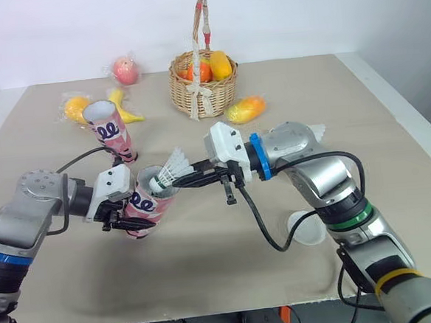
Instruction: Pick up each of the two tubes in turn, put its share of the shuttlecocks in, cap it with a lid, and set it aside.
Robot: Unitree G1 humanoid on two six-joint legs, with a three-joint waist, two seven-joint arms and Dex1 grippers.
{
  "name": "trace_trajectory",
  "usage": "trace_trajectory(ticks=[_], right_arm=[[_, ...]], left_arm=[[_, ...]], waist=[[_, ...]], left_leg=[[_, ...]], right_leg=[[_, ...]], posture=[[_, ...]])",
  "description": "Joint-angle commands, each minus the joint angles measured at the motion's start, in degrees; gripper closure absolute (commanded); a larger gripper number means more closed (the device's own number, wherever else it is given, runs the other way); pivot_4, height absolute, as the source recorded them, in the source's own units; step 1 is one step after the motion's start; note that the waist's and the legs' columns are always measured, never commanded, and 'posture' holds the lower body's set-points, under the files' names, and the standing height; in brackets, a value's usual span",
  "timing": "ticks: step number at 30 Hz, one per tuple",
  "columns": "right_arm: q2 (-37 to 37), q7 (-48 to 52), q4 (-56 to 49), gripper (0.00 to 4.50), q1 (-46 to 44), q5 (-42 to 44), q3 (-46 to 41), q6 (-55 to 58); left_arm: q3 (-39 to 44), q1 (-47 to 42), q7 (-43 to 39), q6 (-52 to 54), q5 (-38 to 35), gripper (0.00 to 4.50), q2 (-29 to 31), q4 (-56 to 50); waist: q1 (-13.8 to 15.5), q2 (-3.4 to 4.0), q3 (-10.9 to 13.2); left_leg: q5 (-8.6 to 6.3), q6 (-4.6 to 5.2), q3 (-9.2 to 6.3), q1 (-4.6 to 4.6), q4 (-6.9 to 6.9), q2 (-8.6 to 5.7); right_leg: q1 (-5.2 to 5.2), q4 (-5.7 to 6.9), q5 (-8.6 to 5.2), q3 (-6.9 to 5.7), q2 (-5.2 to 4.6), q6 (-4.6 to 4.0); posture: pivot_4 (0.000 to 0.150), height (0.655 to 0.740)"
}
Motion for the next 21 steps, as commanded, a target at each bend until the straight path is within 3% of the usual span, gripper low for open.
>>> trace_trajectory(ticks=[1,2,3,8,16,19,21], right_arm=[[2.2,0.7,2.1,4.4,-3.4,-1.9,0.7,-3.4],[2.9,0.7,2.9,4.4,-4.0,-2.0,0.6,-3.6],[3.4,0.8,3.5,4.13,-4.4,-1.8,0.3,-3.8],[2.9,4.7,2.7,2.15,-4.5,7.5,-5.5,4.0],[-3.2,4.2,-2.5,2.15,0.0,17.8,-15.4,13.8],[-8.0,-0.8,-8.2,2.15,7.1,18.6,-20.5,16.9],[-11.1,-9.9,-12.2,2.15,15.8,14.3,-24.3,19.0]], left_arm=[[-1.5,0.7,0.0,0.5,1.1,1.83,0.2,0.3],[-1.5,0.7,0.0,0.5,1.1,1.83,0.2,0.4],[-1.5,0.6,0.0,0.5,1.1,1.83,0.2,0.4],[-1.6,0.7,0.1,0.6,0.9,1.83,0.1,0.1],[-1.7,1.0,0.2,0.8,0.6,1.83,-0.3,-0.4],[-1.7,1.6,0.5,1.0,0.5,1.83,-0.4,-1.1],[-1.4,2.1,0.9,1.3,0.1,1.83,-0.6,-1.7]], waist=[[0.0,0.0,0.0],[0.0,0.0,0.0],[0.0,0.0,0.0],[0.1,-0.01,0.0],[0.1,0.0,0.0],[0.3,-0.01,0.0],[0.5,-0.03,0.0]], left_leg=[[0.0,0.0,0.0,0.0,-0.01,0.0],[0.0,0.0,0.0,0.0,-0.01,0.0],[0.0,0.0,0.0,0.0,0.0,0.0],[0.0,-0.01,-0.03,0.0,0.0,0.0],[0.0,0.0,-0.05,0.0,0.0,0.0],[0.0,0.0,-0.06,-0.02,-0.02,0.0],[0.0,0.0,-0.03,-0.1,0.02,-0.06]], right_leg=[[-0.01,0.0,0.0,0.0,0.0,-0.01],[0.0,0.0,0.0,-0.01,0.0,-0.01],[0.0,0.0,0.0,-0.01,-0.01,-0.01],[0.02,0.0,0.01,-0.03,-0.02,-0.02],[0.03,0.02,0.01,-0.06,-0.01,-0.03],[0.05,0.01,-0.01,-0.08,-0.02,-0.02],[0.06,-0.03,-0.05,-0.12,-0.12,0.01]], posture=[[0.15,0.74],[0.15,0.74],[0.15,0.74],[0.15,0.74],[0.15,0.74],[0.15,0.74],[0.15,0.74]])
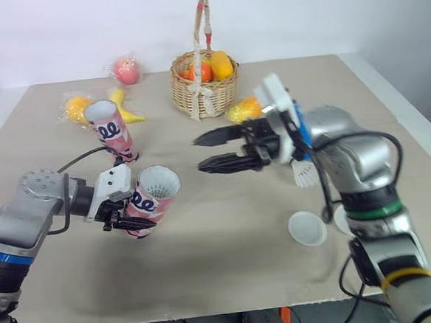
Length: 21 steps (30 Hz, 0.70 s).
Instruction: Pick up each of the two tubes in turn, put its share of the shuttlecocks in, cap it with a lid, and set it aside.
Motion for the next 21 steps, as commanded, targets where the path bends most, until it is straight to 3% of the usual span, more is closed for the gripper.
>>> trace_trajectory(ticks=[1,7,10,13,21], right_arm=[[-4.6,-12.4,-7.6,2.15,11.1,-3.6,-7.3,4.8],[-12.0,-15.5,-22.4,2.15,33.0,4.7,-19.1,13.6],[-14.8,-17.4,-24.8,2.15,38.9,4.9,-20.9,15.7],[-14.8,-21.0,-24.5,2.15,40.5,3.9,-20.6,16.5],[-11.3,-34.8,-15.7,2.15,34.3,-5.8,-14.1,16.2]], left_arm=[[-1.3,2.1,0.3,1.1,0.2,1.83,-0.1,-0.8],[-1.0,3.1,0.4,0.9,0.4,1.83,-0.3,-1.0],[-1.3,3.2,0.0,0.5,0.6,1.83,-0.3,-0.4],[-1.4,3.1,-0.2,-0.1,1.0,1.83,-0.3,0.2],[-1.5,2.7,-0.1,-0.3,1.2,1.83,-0.4,0.3]], waist=[[0.3,-0.05,0.0],[0.3,0.28,-0.1],[0.3,0.23,-0.1],[0.0,0.2,-0.1],[-0.2,0.17,-0.1]], left_leg=[[0.0,0.0,0.01,-0.01,0.02,0.0],[-0.04,0.06,0.18,-0.03,-0.02,-0.03],[-0.05,0.09,0.2,0.03,0.03,-0.01],[-0.04,0.08,0.3,0.04,0.12,-0.02],[0.03,0.07,0.35,0.05,0.25,-0.02]], right_leg=[[0.03,-0.01,-0.02,-0.02,-0.02,0.04],[-0.03,-0.03,-0.08,0.06,-0.06,0.06],[0.06,-0.04,-0.17,0.07,-0.04,0.19],[0.08,-0.06,-0.23,0.17,-0.06,0.53],[0.08,-0.07,-0.05,0.24,-0.05,0.62]], posture=[[0.15,0.74],[0.15,0.74],[0.15,0.74],[0.15,0.74],[0.15,0.74]])
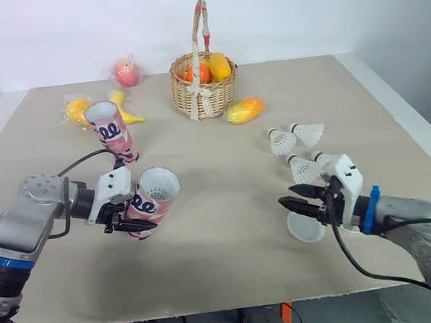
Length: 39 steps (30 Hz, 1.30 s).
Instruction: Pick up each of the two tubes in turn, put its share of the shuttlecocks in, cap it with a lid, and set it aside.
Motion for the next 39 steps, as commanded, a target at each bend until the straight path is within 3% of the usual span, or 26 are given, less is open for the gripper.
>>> trace_trajectory(ticks=[1,12,31,39], right_arm=[[0.3,-4.4,2.3,2.15,-2.2,-3.7,0.9,-0.6],[5.9,-13.8,6.5,2.15,-10.4,-8.6,5.4,3.0],[8.5,-18.2,2.7,2.15,-12.3,-16.4,11.8,4.1],[10.3,-24.7,1.6,2.15,-11.9,-22.1,13.1,6.6]], left_arm=[[-2.1,1.2,-0.6,0.6,0.8,1.83,0.2,0.2],[-1.8,0.8,-0.6,1.9,0.4,1.83,0.7,-0.5],[-1.4,1.5,-0.7,1.9,0.1,1.83,1.4,-0.9],[-1.5,1.6,-0.9,1.9,0.0,1.83,1.3,-1.0]], waist=[[0.0,0.0,0.0],[0.0,0.01,0.0],[0.0,0.01,0.0],[0.0,0.02,0.0]], left_leg=[[0.0,0.0,0.0,-0.01,-0.01,0.0],[0.0,0.0,0.0,-0.01,-0.13,0.0],[0.0,0.01,0.0,-0.04,-0.17,0.0],[-0.01,0.01,0.0,-0.04,-0.18,0.0]], right_leg=[[0.0,0.0,-0.01,0.01,-0.01,-0.01],[-0.03,0.0,-0.02,0.0,-0.01,-0.21],[-0.07,-0.01,-0.01,0.0,0.0,-0.28],[-0.09,0.0,0.0,0.0,0.0,-0.28]], posture=[[0.15,0.74],[0.15,0.74],[0.15,0.74],[0.15,0.74]])
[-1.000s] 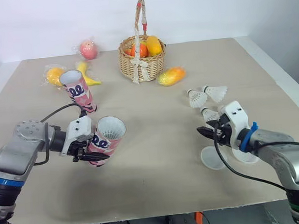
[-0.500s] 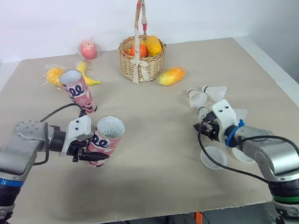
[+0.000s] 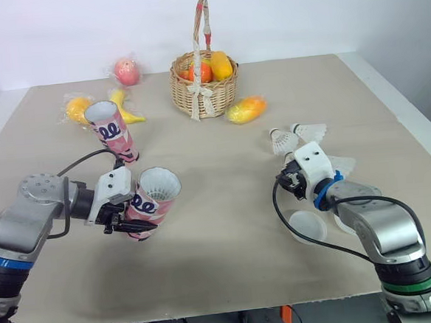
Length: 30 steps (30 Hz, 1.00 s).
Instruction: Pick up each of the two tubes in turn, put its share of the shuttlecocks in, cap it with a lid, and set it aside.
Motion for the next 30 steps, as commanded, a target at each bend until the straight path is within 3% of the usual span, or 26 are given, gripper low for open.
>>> trace_trajectory(ticks=[1,30], right_arm=[[1.1,-3.0,-3.7,2.15,-0.1,-2.9,0.6,1.1],[7.9,-8.7,-8.2,2.15,1.4,-10.3,1.8,5.4]], left_arm=[[-1.6,1.5,-0.8,0.4,0.6,1.83,0.7,0.0],[-1.4,2.2,-0.3,1.2,0.2,1.83,0.4,-0.9]], waist=[[0.0,0.0,0.0],[0.0,0.0,0.0]], left_leg=[[0.0,0.0,0.0,0.0,-0.01,0.0],[0.0,0.0,0.0,-0.01,-0.02,0.01]], right_leg=[[-0.01,0.0,0.0,0.0,0.01,0.0],[-0.01,0.0,0.02,0.0,0.0,-0.05]], posture=[[0.15,0.74],[0.15,0.74]])
